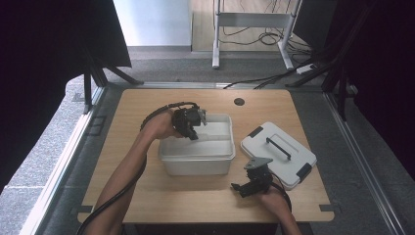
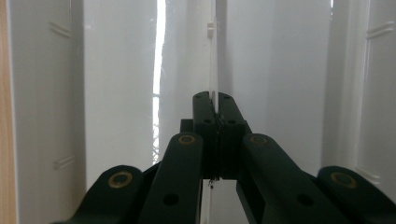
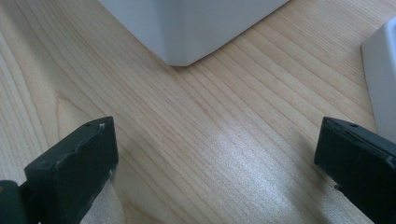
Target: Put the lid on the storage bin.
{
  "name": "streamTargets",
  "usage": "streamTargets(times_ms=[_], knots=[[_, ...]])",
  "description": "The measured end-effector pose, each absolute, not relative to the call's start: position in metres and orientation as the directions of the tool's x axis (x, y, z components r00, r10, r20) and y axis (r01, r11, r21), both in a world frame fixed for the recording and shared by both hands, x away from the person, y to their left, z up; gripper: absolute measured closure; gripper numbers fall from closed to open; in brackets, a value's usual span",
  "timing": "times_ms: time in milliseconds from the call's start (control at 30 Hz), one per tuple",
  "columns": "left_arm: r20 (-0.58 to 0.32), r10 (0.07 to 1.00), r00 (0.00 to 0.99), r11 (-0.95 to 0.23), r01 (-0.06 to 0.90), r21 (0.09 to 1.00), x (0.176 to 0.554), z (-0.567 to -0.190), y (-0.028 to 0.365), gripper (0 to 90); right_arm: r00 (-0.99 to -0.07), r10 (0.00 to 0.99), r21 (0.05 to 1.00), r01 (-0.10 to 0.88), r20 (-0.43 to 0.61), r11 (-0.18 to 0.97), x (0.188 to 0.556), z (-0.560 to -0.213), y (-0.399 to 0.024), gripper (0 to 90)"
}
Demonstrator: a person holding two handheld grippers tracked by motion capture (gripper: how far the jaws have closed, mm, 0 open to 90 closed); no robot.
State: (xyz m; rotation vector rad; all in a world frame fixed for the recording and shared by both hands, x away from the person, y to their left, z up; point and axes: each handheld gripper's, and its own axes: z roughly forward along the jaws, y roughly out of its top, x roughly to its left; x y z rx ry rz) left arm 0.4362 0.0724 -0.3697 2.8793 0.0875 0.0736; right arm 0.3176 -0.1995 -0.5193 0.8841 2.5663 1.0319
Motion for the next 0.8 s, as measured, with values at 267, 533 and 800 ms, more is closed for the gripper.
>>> streamTargets(times_ms=[267, 533, 800], knots=[[0.059, 0.187, 0.981, -0.921, 0.155, 0.358, 0.434, -0.365, 0.087, 65.0, -0.789, 0.614, 0.690, 0.448, 0.006, 0.568, 0.318, -0.519, -0.200, 0.0], [0.060, 0.323, 0.945, -0.841, 0.257, 0.476, 0.428, -0.353, 0.115, 30.9, -0.790, 0.613, 0.680, 0.456, 0.011, 0.574, 0.319, -0.517, -0.199, 0.0], [0.050, 0.439, 0.897, -0.756, 0.339, 0.561, 0.414, -0.347, 0.155, 9.2, -0.811, 0.583, 0.653, 0.462, 0.037, 0.600, 0.322, -0.504, -0.196, 4.0]])
